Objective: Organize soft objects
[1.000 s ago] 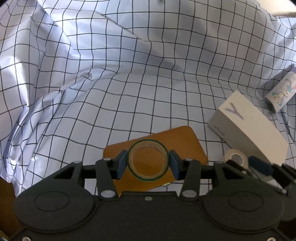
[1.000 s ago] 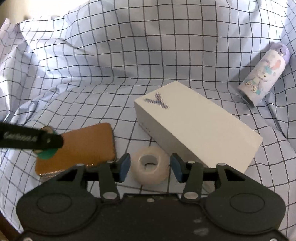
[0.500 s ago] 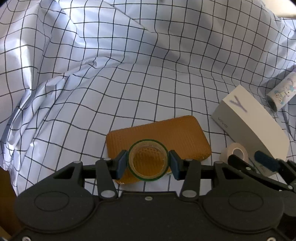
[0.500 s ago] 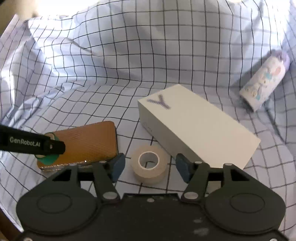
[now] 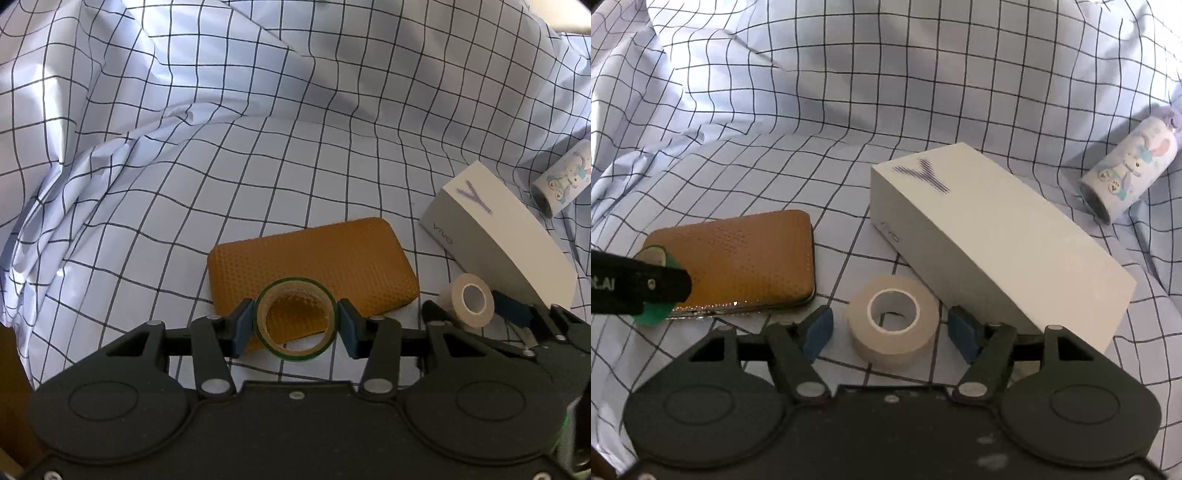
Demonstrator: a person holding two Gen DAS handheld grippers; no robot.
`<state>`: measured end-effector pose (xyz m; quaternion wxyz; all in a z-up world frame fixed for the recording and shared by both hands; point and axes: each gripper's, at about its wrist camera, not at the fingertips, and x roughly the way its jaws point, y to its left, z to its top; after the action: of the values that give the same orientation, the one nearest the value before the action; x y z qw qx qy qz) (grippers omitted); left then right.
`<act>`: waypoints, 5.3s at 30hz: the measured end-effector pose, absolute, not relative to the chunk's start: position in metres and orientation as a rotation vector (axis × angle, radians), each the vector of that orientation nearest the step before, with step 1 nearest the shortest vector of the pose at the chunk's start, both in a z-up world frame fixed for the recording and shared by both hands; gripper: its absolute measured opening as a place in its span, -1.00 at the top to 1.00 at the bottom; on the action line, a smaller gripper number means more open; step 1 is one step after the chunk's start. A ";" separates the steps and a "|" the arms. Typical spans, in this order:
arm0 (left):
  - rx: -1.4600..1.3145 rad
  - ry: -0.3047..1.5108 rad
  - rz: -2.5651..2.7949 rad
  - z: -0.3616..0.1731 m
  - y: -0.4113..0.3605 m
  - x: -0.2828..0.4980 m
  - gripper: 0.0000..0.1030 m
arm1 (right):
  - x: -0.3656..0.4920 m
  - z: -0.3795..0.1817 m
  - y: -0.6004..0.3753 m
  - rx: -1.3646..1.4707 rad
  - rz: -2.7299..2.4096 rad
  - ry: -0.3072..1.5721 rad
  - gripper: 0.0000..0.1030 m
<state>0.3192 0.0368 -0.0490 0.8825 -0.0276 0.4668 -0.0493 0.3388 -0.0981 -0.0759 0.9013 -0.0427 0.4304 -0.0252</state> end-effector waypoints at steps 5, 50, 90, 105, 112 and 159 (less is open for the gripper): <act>-0.057 0.962 -0.107 -0.044 0.034 0.311 0.08 | 0.341 -0.073 -0.103 -0.033 -0.029 0.900 0.09; -0.081 0.900 -0.170 -0.021 0.004 0.078 0.08 | 0.025 0.052 -0.155 0.231 -0.034 0.656 0.08; -0.037 0.834 -0.054 -0.037 0.007 0.032 -0.28 | 0.017 0.032 -0.129 0.144 -0.013 0.731 0.00; -0.010 0.814 -0.045 -0.034 0.006 0.029 -0.29 | 0.009 0.034 -0.138 0.077 -0.051 0.753 -0.10; -0.002 0.809 -0.044 -0.032 0.006 0.026 -0.30 | 0.005 0.029 -0.146 0.075 -0.086 0.785 -0.16; 0.018 0.833 -0.035 -0.033 0.009 0.021 -0.81 | -0.001 0.012 -0.150 0.049 -0.134 0.857 -0.46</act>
<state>0.0208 0.0092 -0.0329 0.9143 0.0088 0.4047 -0.0170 -0.0010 -0.1496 0.0124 0.9072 0.0240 0.4150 -0.0649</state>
